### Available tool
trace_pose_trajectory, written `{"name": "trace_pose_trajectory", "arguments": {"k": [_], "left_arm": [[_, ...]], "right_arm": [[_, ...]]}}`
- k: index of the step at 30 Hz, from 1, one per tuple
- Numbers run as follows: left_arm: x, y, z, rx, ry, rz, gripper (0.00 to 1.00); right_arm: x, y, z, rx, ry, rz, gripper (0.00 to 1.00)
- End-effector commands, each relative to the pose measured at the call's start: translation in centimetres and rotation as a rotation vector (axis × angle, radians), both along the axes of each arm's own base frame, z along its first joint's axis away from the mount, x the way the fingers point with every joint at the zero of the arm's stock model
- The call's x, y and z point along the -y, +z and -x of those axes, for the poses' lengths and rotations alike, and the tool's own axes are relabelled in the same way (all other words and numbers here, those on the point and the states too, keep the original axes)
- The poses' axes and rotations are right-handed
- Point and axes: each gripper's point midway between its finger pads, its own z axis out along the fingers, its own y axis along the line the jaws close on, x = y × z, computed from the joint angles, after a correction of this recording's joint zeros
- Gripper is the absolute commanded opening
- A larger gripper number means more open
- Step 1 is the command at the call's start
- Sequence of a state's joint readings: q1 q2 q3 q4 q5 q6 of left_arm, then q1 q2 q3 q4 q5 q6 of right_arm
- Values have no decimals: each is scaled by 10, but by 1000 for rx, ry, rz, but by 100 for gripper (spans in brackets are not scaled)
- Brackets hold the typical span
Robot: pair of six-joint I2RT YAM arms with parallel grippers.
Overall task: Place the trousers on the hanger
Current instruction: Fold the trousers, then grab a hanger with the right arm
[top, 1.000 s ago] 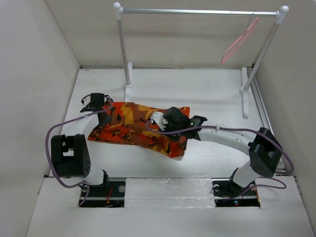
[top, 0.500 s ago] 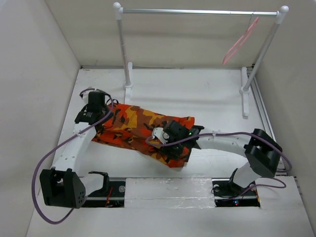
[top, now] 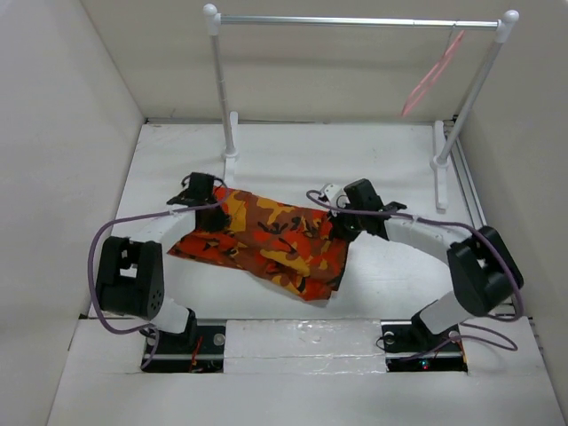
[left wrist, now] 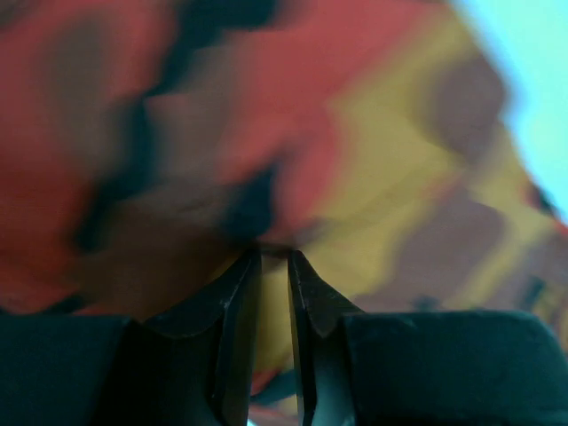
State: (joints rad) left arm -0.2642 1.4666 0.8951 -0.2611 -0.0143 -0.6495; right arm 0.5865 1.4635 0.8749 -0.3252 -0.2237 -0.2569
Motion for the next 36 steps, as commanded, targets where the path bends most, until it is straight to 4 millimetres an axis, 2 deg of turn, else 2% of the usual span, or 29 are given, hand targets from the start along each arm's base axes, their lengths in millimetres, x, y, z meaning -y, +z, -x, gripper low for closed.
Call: {"name": "trace_pose_trajectory", "arguments": {"k": [1, 2, 3, 5, 6, 9, 10, 12, 13, 14, 16, 17, 18, 19, 20, 21, 22, 23, 24, 25, 27, 28, 29, 30, 31, 32, 33, 34, 36], "left_arm": [[-31, -30, 20, -91, 97, 78, 16], [-44, -44, 35, -141, 136, 108, 16], [-49, -45, 38, -139, 150, 119, 16], [-56, -60, 56, -188, 171, 128, 16], [-60, -63, 62, -204, 183, 126, 16], [-59, -64, 74, -233, 189, 130, 16], [-57, -59, 74, -228, 185, 140, 16], [-54, -33, 68, -158, 179, 167, 16], [-49, -19, 64, -119, 156, 172, 17], [-47, 8, 48, -37, 144, 156, 17], [-33, 58, 39, 104, 81, 143, 15], [-28, 93, 26, 199, 60, 145, 8], [-24, 114, 22, 252, 33, 146, 2], [-18, 125, 17, 267, 5, 150, 0], [-10, 150, 8, 313, -34, 181, 0], [-5, 157, -2, 337, -61, 186, 0], [15, 181, -20, 394, -119, 153, 0], [16, 181, -20, 395, -120, 152, 0], [26, 192, -25, 427, -158, 99, 0], [54, 229, -30, 513, -201, 66, 0], [95, 240, -40, 540, -290, 31, 0], [110, 275, -44, 616, -301, 37, 0], [144, 273, -39, 610, -376, 47, 4], [159, 278, -35, 619, -415, 57, 11], [169, 289, -32, 647, -440, 62, 25], [190, 283, -23, 640, -487, 61, 31], [196, 280, -19, 639, -502, 54, 36], [200, 275, -16, 634, -508, 37, 42], [216, 266, 0, 626, -562, 24, 43]], "right_arm": [[1, -4, -52, 99, -33, -82, 0], [2, -4, -68, 111, -47, -86, 0], [10, -26, -79, 68, -71, -67, 0], [7, -26, -102, 72, -75, -79, 0], [6, -41, -105, 30, -72, -78, 0], [-2, -26, -119, 42, -64, -94, 0], [-3, -11, -121, 65, -59, -105, 0], [-3, 9, -112, 60, -46, -101, 14], [-3, 32, -107, 92, -35, -119, 32], [-5, 44, -100, 104, -6, -121, 42], [-1, 68, -78, 80, 24, -104, 61], [-3, 98, -68, 132, 53, -117, 63], [0, 112, -54, 124, 67, -114, 63], [-1, 145, -57, 192, 66, -141, 56], [3, 182, -50, 261, 52, -180, 44], [7, 204, -50, 308, 31, -192, 31], [38, 270, -59, 431, -93, -272, 0], [38, 271, -59, 432, -94, -273, 0], [48, 292, -63, 473, -127, -309, 0], [59, 319, -66, 507, -185, -365, 0], [99, 350, -82, 587, -314, -410, 0], [111, 367, -85, 590, -377, -465, 0], [114, 379, -89, 603, -364, -517, 0], [136, 382, -101, 607, -426, -531, 5], [142, 388, -104, 574, -479, -599, 12], [143, 404, -109, 610, -448, -661, 23], [149, 407, -116, 614, -462, -700, 47], [162, 411, -120, 585, -524, -768, 55], [160, 428, -127, 617, -468, -871, 71]]}}
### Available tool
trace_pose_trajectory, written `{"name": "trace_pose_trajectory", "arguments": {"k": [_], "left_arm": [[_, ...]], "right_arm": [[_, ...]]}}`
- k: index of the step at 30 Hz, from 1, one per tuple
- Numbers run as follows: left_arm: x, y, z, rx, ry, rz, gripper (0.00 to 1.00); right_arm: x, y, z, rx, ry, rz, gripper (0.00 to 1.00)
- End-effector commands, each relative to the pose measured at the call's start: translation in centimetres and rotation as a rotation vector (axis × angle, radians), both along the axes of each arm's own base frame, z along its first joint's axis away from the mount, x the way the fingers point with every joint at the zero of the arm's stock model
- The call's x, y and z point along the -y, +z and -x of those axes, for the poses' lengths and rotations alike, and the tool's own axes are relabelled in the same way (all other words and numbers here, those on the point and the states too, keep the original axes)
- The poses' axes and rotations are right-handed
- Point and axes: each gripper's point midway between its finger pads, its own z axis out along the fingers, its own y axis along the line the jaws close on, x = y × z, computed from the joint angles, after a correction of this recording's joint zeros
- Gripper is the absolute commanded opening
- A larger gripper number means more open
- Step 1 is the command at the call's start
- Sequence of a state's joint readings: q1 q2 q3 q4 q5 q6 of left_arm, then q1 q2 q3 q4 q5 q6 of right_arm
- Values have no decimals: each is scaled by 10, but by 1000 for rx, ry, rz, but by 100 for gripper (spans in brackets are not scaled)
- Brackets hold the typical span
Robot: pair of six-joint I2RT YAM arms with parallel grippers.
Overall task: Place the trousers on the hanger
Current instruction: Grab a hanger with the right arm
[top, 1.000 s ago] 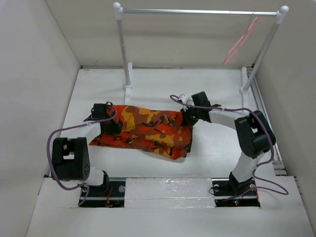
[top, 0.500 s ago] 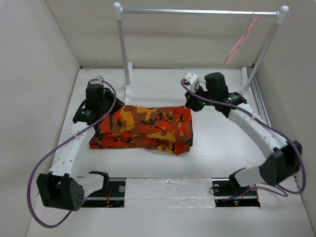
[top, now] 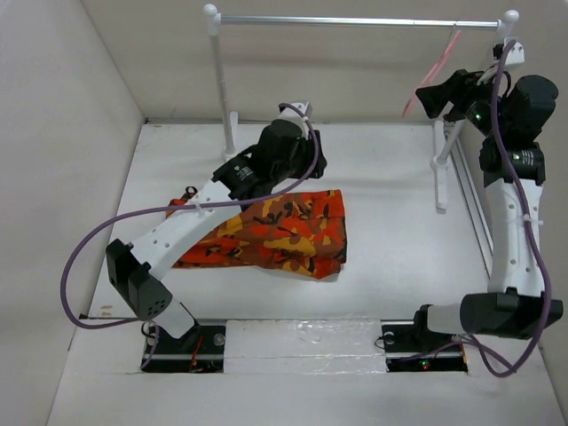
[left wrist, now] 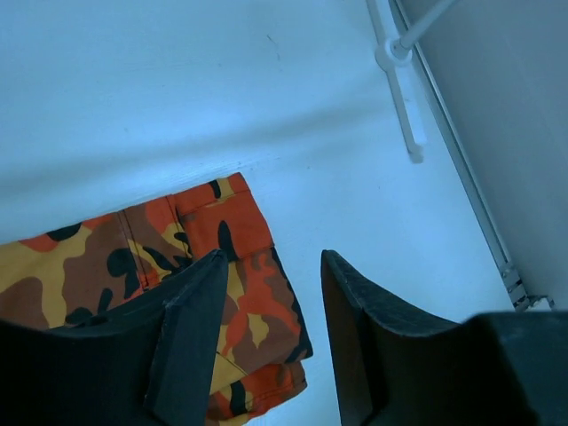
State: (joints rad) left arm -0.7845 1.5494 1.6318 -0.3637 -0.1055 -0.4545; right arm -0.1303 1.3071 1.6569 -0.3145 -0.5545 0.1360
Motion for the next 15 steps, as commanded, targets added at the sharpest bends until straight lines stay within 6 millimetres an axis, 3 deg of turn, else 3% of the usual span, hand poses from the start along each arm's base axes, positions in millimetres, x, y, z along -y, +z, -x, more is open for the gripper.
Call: {"name": "trace_pose_trajectory", "arguments": {"k": [1, 2, 3, 6, 8, 10, 15], "left_arm": [[-2, 2, 9, 58, 14, -61, 43], [1, -1, 14, 56, 4, -60, 43], [6, -19, 24, 25, -23, -73, 44], [7, -23, 30, 7, -36, -52, 44], [4, -37, 36, -17, -45, -56, 44], [0, -47, 38, -30, -37, -72, 44], [-7, -47, 41, -30, -21, -76, 44]], "right_arm": [[-11, 21, -18, 19, 131, -248, 74], [-12, 26, -22, 28, 143, -261, 77], [-13, 41, -28, 60, 165, -280, 80], [-6, 40, -36, 54, 133, -339, 81], [0, 46, -39, 79, 123, -399, 82], [4, 39, -45, 58, 127, -445, 81], [7, 21, -59, 16, 70, -454, 81]]}}
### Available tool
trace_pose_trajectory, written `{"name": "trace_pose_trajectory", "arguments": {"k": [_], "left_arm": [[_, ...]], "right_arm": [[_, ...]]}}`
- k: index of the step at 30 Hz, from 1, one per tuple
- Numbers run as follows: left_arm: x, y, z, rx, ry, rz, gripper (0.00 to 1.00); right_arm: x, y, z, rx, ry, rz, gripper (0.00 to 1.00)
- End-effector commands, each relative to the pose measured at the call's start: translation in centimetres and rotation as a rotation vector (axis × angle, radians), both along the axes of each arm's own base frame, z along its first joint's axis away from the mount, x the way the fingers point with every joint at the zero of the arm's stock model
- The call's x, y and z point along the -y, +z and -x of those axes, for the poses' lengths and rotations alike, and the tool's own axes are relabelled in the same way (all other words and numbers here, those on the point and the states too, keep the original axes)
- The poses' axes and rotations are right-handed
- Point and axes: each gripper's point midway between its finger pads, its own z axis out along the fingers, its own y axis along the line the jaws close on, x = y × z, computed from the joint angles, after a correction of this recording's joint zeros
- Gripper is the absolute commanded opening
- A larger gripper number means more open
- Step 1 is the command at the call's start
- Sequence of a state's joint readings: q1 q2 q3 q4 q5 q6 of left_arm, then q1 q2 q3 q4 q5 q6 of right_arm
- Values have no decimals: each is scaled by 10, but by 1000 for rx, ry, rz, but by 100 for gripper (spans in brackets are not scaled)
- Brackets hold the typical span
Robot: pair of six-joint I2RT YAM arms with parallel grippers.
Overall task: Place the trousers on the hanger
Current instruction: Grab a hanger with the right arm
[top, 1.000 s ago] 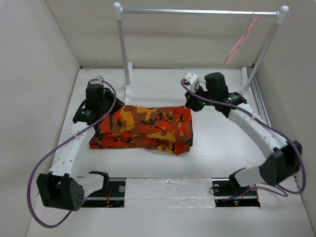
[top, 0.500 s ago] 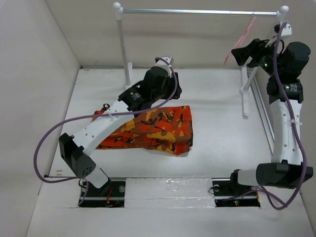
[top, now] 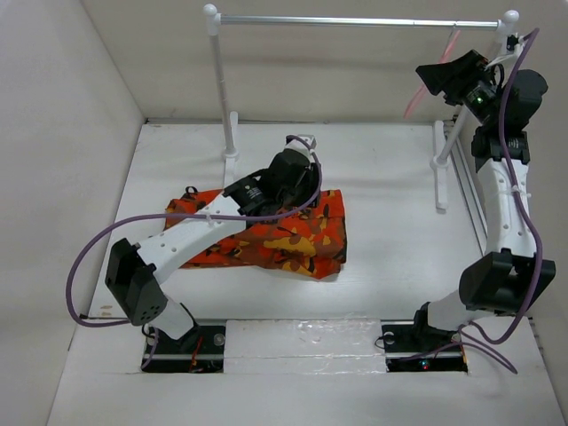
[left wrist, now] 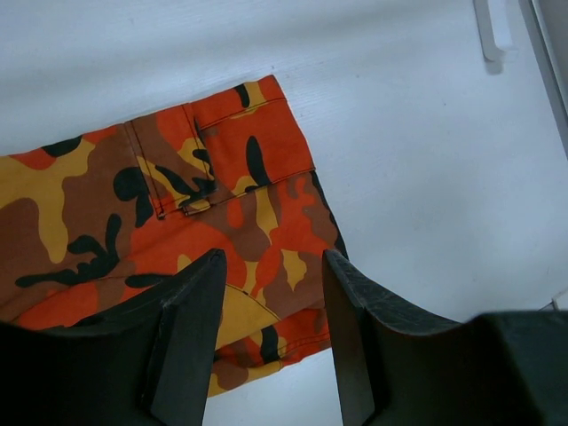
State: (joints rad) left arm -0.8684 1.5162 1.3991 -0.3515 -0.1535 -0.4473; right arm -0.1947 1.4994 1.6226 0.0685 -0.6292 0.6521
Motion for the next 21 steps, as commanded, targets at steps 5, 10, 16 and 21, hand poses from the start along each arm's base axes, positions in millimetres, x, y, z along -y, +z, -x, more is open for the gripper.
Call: {"name": "trace_pose_trajectory", "arguments": {"k": [5, 10, 16, 21], "left_arm": [[-11, 36, 3, 66, 34, 78, 44], [-15, 31, 5, 57, 45, 75, 44], [-16, 25, 5, 44, 54, 69, 44], [-15, 22, 4, 38, 60, 65, 44]], "right_arm": [[-4, 0, -5, 25, -38, -36, 80], [2, -5, -1, 34, -83, -24, 80], [5, -12, -2, 28, -101, -17, 78], [-10, -22, -17, 45, -8, -50, 79]]}}
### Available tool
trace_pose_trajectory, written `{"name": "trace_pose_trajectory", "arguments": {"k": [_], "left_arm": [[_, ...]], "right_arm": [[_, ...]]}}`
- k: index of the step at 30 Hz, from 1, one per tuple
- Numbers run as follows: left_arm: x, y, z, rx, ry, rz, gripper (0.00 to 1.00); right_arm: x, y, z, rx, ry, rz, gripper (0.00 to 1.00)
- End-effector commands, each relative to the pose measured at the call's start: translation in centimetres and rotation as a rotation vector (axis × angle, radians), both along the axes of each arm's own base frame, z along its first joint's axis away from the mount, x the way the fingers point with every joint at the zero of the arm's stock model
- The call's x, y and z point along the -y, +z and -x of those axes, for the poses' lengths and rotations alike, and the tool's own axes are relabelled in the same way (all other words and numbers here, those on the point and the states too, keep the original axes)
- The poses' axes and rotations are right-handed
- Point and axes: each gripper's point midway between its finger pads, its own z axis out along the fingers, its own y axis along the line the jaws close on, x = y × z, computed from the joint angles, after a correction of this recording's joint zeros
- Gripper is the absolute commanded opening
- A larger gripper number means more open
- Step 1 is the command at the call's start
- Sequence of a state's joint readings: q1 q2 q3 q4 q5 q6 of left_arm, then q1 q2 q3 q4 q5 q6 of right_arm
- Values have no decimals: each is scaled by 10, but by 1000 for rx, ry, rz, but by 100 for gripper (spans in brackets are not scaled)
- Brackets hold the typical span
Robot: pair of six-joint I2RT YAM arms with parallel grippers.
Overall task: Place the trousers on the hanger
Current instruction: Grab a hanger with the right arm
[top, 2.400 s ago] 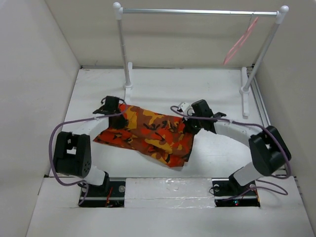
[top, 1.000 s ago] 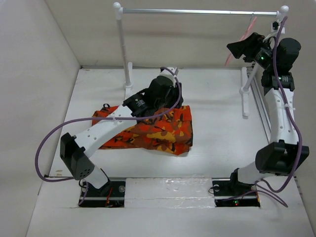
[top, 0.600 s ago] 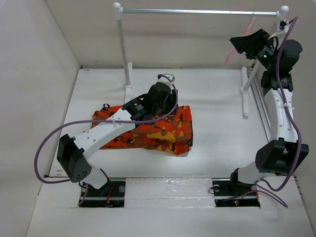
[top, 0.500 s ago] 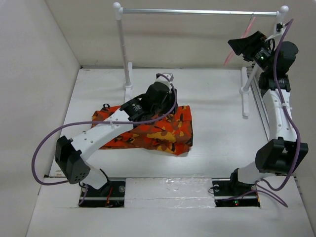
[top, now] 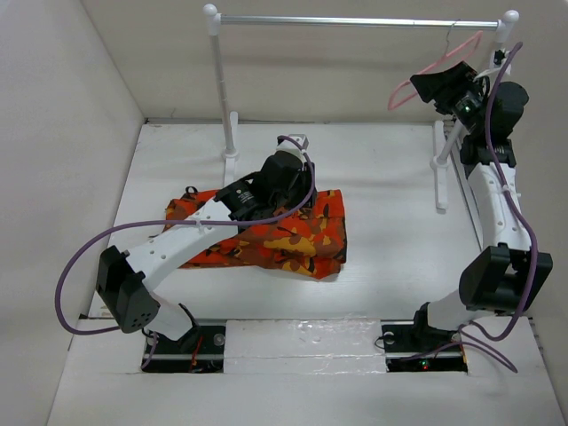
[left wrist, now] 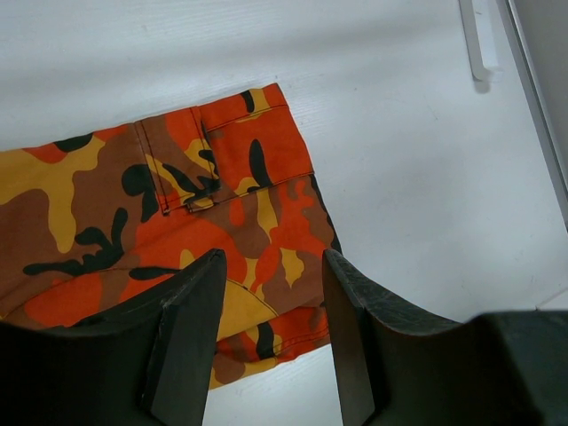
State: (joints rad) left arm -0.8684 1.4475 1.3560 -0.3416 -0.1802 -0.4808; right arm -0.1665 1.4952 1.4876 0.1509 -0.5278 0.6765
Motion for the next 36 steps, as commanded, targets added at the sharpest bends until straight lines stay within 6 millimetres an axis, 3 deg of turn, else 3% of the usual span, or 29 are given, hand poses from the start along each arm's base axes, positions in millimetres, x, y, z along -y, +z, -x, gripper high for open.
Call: {"name": "trace_pose_trajectory", "arguments": {"k": [1, 8, 10, 14, 25, 29, 34, 36], "left_arm": [[-2, 9, -2, 17, 20, 26, 44], [-3, 3, -1, 4, 26, 20, 44], [-3, 1, 0, -2, 25, 20, 44], [-4, -3, 2, -13, 23, 17, 43], [-11, -10, 3, -19, 54, 12, 43], [-11, -6, 2, -10, 60, 16, 43], [-7, 9, -3, 13, 56, 32, 42], [-3, 20, -5, 31, 48, 46, 39]], "right_arm": [[-16, 16, -3, 99, 77, -16, 78], [-35, 11, -17, 137, 129, -92, 76], [-40, 0, -26, 122, 150, -136, 76], [-56, 15, -35, 210, 206, -171, 76], [-72, 17, -38, 268, 238, -187, 74], [-77, 19, -36, 263, 241, -175, 52], [-84, 31, -17, 273, 223, -78, 43], [-84, 27, -14, 260, 214, -30, 38]]}}
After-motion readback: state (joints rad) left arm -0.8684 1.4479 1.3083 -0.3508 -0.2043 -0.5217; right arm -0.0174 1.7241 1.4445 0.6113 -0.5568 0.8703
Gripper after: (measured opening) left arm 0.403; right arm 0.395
